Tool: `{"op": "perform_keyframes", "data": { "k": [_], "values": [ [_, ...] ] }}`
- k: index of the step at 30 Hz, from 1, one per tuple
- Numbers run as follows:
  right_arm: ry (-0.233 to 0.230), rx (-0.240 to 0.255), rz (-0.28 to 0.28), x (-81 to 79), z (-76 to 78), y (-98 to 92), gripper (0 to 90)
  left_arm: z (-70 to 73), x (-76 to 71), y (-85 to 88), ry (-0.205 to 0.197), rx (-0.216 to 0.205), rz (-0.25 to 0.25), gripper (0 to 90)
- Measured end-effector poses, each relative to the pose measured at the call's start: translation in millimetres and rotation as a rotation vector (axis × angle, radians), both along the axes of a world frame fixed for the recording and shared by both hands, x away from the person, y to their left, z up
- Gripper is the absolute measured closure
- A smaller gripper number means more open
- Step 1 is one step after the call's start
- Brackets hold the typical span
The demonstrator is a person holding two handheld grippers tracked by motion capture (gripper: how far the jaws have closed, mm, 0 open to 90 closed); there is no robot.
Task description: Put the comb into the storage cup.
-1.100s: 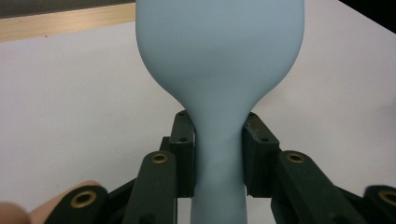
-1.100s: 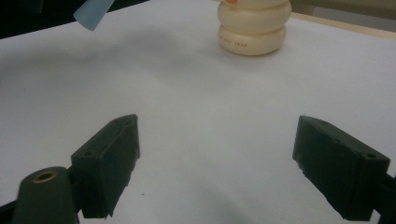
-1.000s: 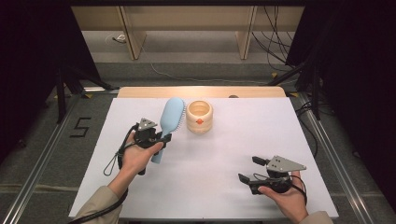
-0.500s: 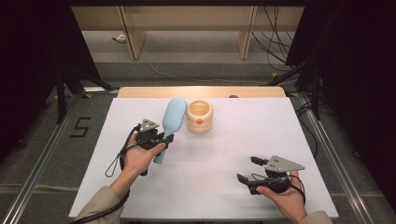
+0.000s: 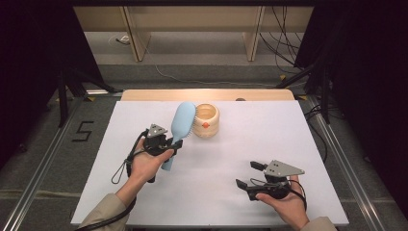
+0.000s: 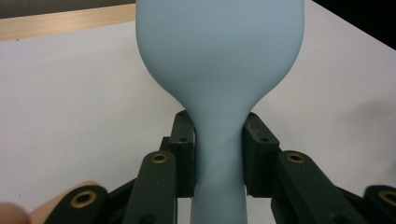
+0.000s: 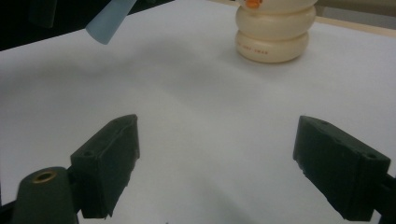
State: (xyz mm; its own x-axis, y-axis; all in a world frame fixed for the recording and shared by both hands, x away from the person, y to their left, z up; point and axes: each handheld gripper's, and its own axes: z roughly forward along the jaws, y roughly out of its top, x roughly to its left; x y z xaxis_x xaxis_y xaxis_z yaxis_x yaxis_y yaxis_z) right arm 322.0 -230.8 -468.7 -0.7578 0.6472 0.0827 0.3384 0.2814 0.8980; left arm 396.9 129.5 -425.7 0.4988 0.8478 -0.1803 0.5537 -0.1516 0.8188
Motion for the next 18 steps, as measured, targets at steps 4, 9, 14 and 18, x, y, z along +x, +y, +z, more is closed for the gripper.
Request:
{"op": "perform_keyframes", "data": {
  "k": [4,9,14,18],
  "values": [
    [0.003,0.01,0.017,0.4,0.1,8.7,15.6,-0.1,-1.0,-2.1,0.001,0.0,-0.007,69.0],
    [0.008,0.011,0.033,1.4,-0.3,20.6,15.5,-0.3,-2.3,-5.0,-0.001,0.0,-0.011,69.0],
    [0.01,0.011,0.05,3.0,-1.4,30.7,15.3,-0.2,-4.0,-8.1,-0.004,-0.002,-0.019,69.0],
    [0.016,0.012,0.058,5.1,-2.4,39.3,15.2,-0.2,-4.8,-9.9,-0.006,-0.004,-0.026,69.0]
  ]
}}
